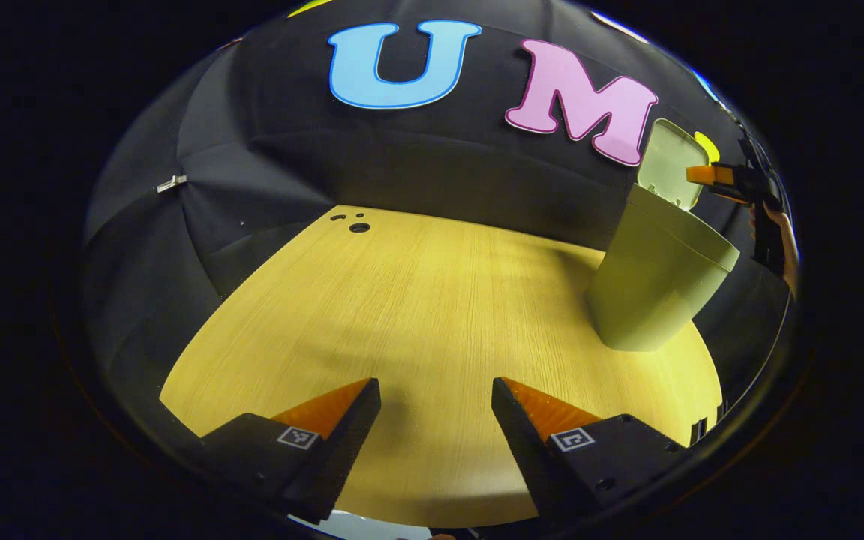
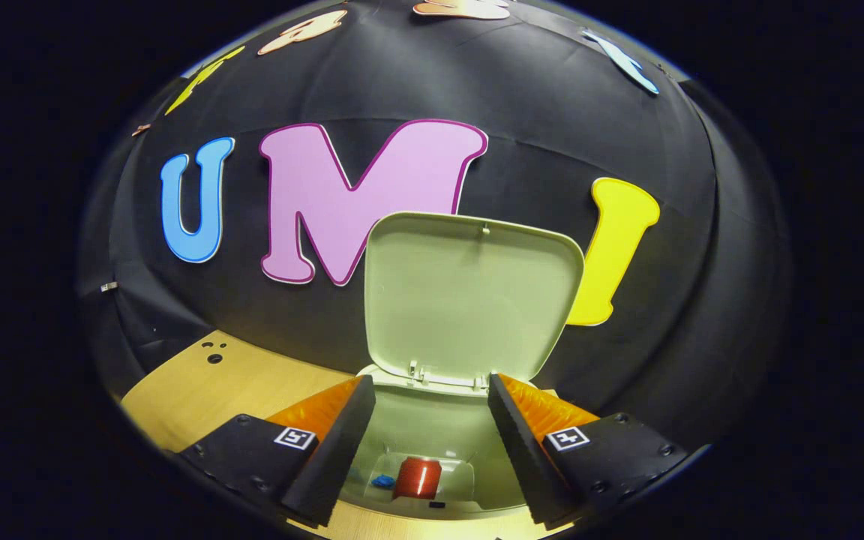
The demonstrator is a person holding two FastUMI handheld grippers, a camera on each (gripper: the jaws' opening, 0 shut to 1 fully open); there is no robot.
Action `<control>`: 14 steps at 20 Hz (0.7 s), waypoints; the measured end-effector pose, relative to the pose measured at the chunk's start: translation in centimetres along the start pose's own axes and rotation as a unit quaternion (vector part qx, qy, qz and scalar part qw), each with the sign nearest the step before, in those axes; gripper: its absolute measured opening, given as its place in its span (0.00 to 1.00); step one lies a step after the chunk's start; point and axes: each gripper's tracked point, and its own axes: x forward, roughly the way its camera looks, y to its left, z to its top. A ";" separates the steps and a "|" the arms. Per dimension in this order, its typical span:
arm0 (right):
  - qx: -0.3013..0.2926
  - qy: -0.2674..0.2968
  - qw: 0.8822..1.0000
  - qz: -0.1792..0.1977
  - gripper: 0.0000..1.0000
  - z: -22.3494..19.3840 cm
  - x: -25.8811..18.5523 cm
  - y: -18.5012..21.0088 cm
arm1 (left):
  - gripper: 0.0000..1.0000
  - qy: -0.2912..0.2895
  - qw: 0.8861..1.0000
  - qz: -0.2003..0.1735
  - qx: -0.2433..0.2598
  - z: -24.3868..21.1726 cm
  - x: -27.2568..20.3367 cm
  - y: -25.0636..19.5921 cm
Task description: Press the lid of the desktop garbage bin to open it, pick up the crumpled paper on the desktop and throw it into the bin, then pick up the pop can on the desktop and drop it into the bin, and finally close the garbage bin lid.
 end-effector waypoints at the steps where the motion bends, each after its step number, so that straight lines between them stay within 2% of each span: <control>1: 0.003 -0.011 1.000 0.000 0.96 1.0 0.0 -0.1 | 0.96 0.000 1.000 0.001 -0.002 0.0 0.1 0.1; 8: -0.007 -0.114 0.993 -0.004 0.97 11.5 -2.3 -1.2 | 0.96 0.003 1.000 0.003 -0.011 -0.4 0.2 0.0; 14: 0.023 -0.112 0.993 -0.008 0.97 14.5 -2.1 -2.1 | 0.96 0.004 1.000 0.008 -0.018 -1.1 -0.4 0.2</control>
